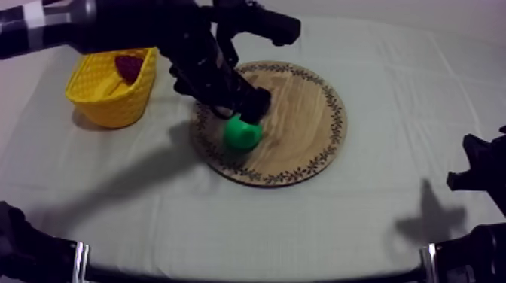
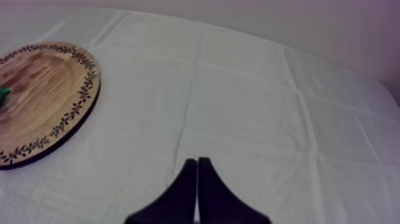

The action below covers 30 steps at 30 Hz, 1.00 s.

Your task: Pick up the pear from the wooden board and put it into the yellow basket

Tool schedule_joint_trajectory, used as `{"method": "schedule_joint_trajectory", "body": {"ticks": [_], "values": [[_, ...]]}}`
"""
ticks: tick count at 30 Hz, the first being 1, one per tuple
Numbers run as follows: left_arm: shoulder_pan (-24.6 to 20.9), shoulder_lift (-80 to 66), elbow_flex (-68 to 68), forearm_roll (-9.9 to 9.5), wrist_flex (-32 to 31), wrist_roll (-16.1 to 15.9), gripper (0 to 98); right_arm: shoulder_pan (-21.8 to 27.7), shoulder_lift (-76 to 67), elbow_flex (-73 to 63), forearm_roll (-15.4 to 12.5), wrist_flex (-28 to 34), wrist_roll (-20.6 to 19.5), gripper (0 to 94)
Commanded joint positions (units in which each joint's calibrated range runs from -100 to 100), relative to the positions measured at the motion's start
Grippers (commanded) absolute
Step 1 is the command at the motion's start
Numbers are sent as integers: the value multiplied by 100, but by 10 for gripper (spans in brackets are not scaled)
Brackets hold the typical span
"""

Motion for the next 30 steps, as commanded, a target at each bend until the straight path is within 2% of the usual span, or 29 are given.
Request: {"method": "schedule_joint_trajectory", "body": {"ticks": [1,30], "values": [[-10,211,-107,-2,10,25,962,1,1,5,5,4,-1,5],[24,1758,-1139,42,150,71,838,1,1,5,5,4,-1,5]]}}
